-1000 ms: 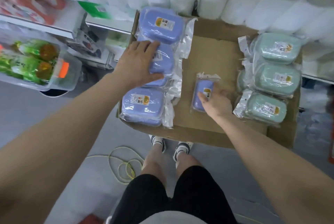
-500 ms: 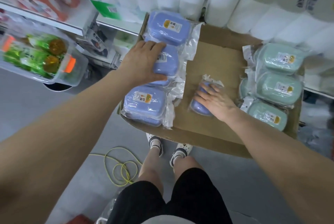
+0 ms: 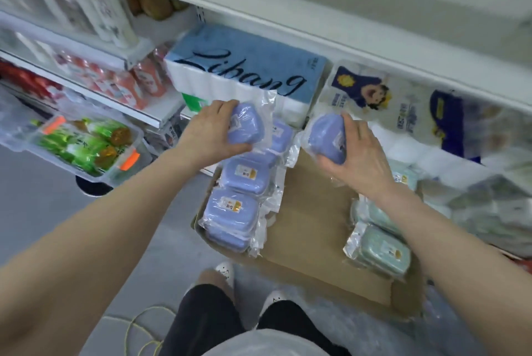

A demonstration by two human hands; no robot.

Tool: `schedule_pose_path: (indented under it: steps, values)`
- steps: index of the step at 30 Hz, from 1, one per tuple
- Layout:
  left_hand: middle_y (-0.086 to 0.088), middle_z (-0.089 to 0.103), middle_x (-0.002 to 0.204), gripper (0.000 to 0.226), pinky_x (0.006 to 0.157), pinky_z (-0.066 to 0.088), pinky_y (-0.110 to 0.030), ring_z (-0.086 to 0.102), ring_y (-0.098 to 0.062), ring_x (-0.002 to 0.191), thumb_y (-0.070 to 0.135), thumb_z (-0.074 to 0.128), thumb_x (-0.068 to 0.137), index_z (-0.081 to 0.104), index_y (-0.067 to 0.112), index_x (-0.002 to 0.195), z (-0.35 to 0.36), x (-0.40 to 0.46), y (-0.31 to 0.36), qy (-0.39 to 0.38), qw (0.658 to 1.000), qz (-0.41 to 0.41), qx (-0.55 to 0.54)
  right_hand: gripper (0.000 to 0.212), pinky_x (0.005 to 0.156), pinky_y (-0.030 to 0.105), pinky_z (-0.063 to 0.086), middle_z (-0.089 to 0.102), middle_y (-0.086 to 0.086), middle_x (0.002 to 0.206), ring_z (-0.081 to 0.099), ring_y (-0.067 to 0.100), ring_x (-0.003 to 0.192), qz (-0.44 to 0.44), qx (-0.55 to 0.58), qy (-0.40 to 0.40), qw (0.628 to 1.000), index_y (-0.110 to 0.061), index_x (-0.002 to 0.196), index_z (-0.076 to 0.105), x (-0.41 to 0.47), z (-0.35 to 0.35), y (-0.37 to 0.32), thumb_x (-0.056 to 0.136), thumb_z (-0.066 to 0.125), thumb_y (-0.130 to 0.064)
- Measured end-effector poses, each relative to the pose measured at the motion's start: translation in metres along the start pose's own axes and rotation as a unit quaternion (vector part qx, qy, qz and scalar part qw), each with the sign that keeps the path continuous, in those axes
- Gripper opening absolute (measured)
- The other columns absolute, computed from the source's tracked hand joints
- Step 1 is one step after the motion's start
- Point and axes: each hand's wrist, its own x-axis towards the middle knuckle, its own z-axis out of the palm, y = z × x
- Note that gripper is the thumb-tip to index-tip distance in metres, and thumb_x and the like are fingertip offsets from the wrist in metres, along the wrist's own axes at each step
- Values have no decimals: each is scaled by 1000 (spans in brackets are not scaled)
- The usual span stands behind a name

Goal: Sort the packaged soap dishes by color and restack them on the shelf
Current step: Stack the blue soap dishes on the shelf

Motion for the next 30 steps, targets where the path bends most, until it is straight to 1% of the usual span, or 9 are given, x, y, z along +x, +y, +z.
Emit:
schedule_pose_path:
  steps: [3, 6, 11, 14, 20, 23, 26, 28, 30]
  values:
    - [-13, 49, 130, 101, 97, 44, -46, 51, -34, 114, 78, 56, 67, 36, 13, 143, -35, 18, -1, 67, 997, -15, 26, 96, 90, 42, 44, 48, 16, 131, 50, 33, 113, -35, 5, 25, 999, -13, 153, 20, 34, -44, -30, 81, 65, -58]
    - [-13, 52, 127, 104, 94, 46, -46, 53, -35, 111, 85, 43, 66, 37, 14, 142, -74, 46, -4, 131, 990, -31, 34, 97, 86, 41, 46, 53, 15, 128, 55, 35, 109, -52, -7, 46, 998, -15, 154, 17, 74, -85, -60, 81, 61, -61]
    - [-13, 55, 125, 93, 92, 47, -48, 54, -37, 110, 76, 56, 74, 37, 15, 142, -133, 113, -22, 176, 983, -19, 57, 80, 83, 39, 44, 55, 12, 130, 55, 35, 111, -16, -19, 75, 997, -16, 143, 35, 148, -129, -99, 82, 61, -60]
    - [-12, 54, 131, 91, 96, 43, -45, 51, -37, 115, 64, 65, 74, 35, 17, 145, -160, 161, -46, 128, 987, 20, 92, 73, 78, 36, 42, 57, 11, 126, 56, 34, 108, 36, 5, 64, 997, -14, 136, 41, 195, -127, -115, 82, 62, -59]
    - [-5, 30, 153, 92, 113, 27, -41, 32, -29, 137, 32, 71, 77, 19, 25, 152, -192, 245, -81, -76, 974, 120, 179, 75, 77, 36, 45, 59, 11, 125, 58, 33, 105, 108, -35, 20, 993, -12, 135, 44, 264, -97, -130, 81, 62, -61]
    - [1, 29, 154, 79, 113, 27, -48, 26, -27, 141, 19, 66, 82, 25, 33, 149, -190, 271, -94, -100, 960, 190, 181, 75, 76, 35, 45, 60, 10, 122, 59, 31, 103, 132, -57, 5, 990, -13, 132, 45, 286, -85, -134, 81, 60, -64]
    - [-2, 27, 156, 74, 113, 30, -45, 30, -29, 139, -1, 56, 87, 31, 33, 148, -187, 287, -106, -119, 937, 274, 182, 74, 75, 35, 46, 60, 9, 120, 58, 30, 100, 152, -62, -8, 986, -16, 130, 45, 302, -77, -138, 78, 61, -66]
    - [-2, 20, 160, 68, 113, 30, -40, 30, -28, 140, -2, 47, 94, 32, 35, 148, -190, 289, -111, -133, 921, 305, 200, 76, 75, 34, 44, 59, 10, 124, 58, 30, 103, 164, -62, -25, 984, -16, 134, 42, 312, -75, -141, 79, 64, -63]
    - [0, 16, 161, 56, 113, 28, -36, 29, -25, 142, 2, 40, 98, 40, 33, 145, -198, 289, -119, -156, 930, 298, 150, 83, 80, 35, 46, 56, 11, 132, 57, 32, 110, 169, -60, -48, 983, -16, 142, 34, 319, -71, -144, 79, 66, -60]
